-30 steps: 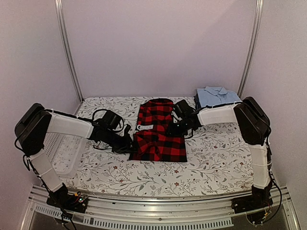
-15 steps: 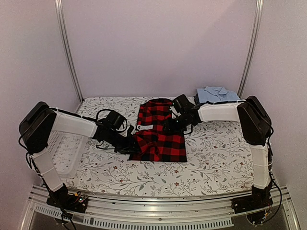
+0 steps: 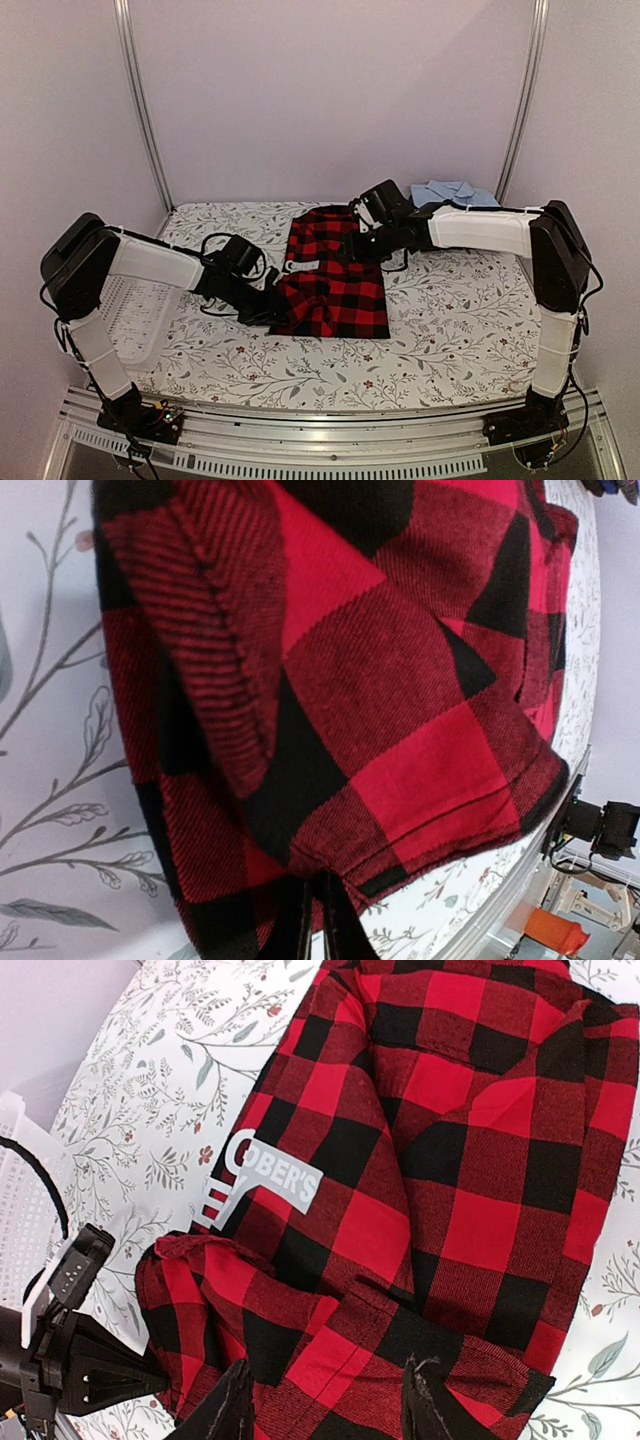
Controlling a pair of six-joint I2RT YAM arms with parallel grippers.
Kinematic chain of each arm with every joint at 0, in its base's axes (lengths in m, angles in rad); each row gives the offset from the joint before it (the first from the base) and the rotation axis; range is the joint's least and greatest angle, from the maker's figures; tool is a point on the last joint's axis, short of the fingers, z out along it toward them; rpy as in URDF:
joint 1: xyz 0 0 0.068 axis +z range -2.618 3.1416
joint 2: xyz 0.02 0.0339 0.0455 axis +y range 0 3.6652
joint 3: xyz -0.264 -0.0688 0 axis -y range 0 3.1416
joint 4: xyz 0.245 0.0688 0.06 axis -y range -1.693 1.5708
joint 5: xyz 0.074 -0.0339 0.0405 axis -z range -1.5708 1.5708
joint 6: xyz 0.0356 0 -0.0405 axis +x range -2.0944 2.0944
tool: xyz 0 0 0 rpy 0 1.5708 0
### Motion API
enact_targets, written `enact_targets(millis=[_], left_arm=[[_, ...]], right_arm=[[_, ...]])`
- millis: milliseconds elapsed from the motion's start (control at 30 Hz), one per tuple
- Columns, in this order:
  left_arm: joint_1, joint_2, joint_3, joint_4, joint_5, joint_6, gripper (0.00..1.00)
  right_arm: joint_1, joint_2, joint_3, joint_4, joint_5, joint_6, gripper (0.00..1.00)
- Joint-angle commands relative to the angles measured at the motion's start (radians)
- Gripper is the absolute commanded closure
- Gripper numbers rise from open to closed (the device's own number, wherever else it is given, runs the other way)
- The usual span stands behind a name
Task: Fold and stack the long sleeve shirts
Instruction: Adjust the 2/3-rectangle-folded shirt at the center of the board.
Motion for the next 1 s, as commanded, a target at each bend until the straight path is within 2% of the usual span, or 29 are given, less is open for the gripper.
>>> enact_targets(millis=[0, 233, 400, 500, 733, 967], left_arm=[[-0.013, -0.004, 0.006, 0.046, 0.0, -0.009, 0.94], [0.007, 0.1, 0.153, 0.056, -0.009, 0.004, 0.98], [0.05, 0.214, 0.34, 0.034, 0.004, 0.023, 0.99], [0.068, 0.283, 0.465, -0.013, -0.002, 0.046, 0.97], [0.1, 0.361, 0.61, -0.072, -0.003, 0.076, 0.75], [0.142, 0.278, 0.645, -0.136, -0.072, 0.126, 0.52]], right_arm=[[0.015, -0.044, -0.032, -0.015, 0.028, -0.008, 0.52], [0.038, -0.091, -0.082, -0.024, 0.048, -0.003, 0.51], [0.062, -0.123, -0.12, -0.023, 0.061, 0.002, 0.51], [0.073, -0.13, -0.138, -0.03, 0.07, 0.002, 0.5], [0.075, -0.137, -0.167, -0.027, 0.109, 0.013, 0.49], [0.107, -0.081, -0.1, -0.033, 0.106, 0.005, 0.45]])
